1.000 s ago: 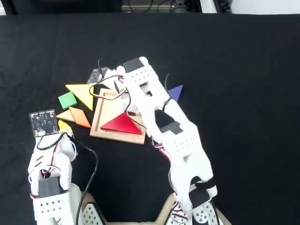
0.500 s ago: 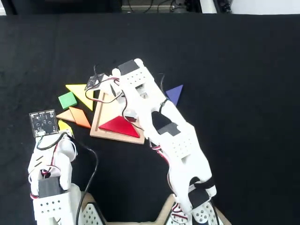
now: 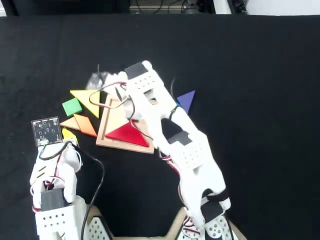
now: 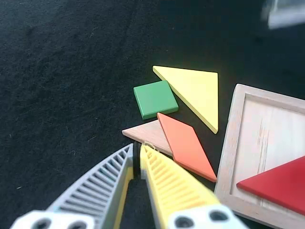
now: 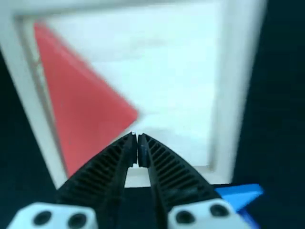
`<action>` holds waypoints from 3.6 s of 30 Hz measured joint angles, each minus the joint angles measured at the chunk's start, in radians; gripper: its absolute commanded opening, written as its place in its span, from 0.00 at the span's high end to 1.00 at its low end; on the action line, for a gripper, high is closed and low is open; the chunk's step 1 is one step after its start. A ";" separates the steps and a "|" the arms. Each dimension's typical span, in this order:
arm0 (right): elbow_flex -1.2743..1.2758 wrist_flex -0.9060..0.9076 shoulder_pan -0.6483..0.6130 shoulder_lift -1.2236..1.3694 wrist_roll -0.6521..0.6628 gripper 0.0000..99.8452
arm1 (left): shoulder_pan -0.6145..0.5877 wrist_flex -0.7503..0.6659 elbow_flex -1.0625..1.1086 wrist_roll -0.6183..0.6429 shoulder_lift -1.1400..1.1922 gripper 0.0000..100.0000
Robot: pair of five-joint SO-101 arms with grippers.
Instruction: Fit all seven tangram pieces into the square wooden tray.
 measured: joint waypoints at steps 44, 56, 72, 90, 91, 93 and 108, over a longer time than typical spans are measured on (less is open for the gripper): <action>-0.175 0.140 0.091 0.153 -0.046 0.99 | 0.000 -0.018 0.000 0.000 0.000 0.97; -0.218 0.098 0.203 0.226 -0.046 0.99 | 0.000 -0.018 0.000 0.000 0.000 0.97; -0.408 0.144 0.239 0.252 -0.048 0.98 | 0.000 -0.021 0.000 0.000 0.000 0.97; -0.569 0.031 0.190 0.358 0.046 0.79 | 0.000 -0.026 0.000 0.000 0.000 0.97; -0.569 0.021 0.187 0.362 0.061 0.79 | 0.000 -0.028 0.000 0.000 0.000 0.97; -0.569 -0.003 0.187 0.362 0.077 0.79 | 0.000 -0.028 0.000 0.000 0.000 0.97; -0.569 -0.087 0.189 0.362 0.086 0.80 | 0.000 -0.028 0.000 0.000 0.000 0.97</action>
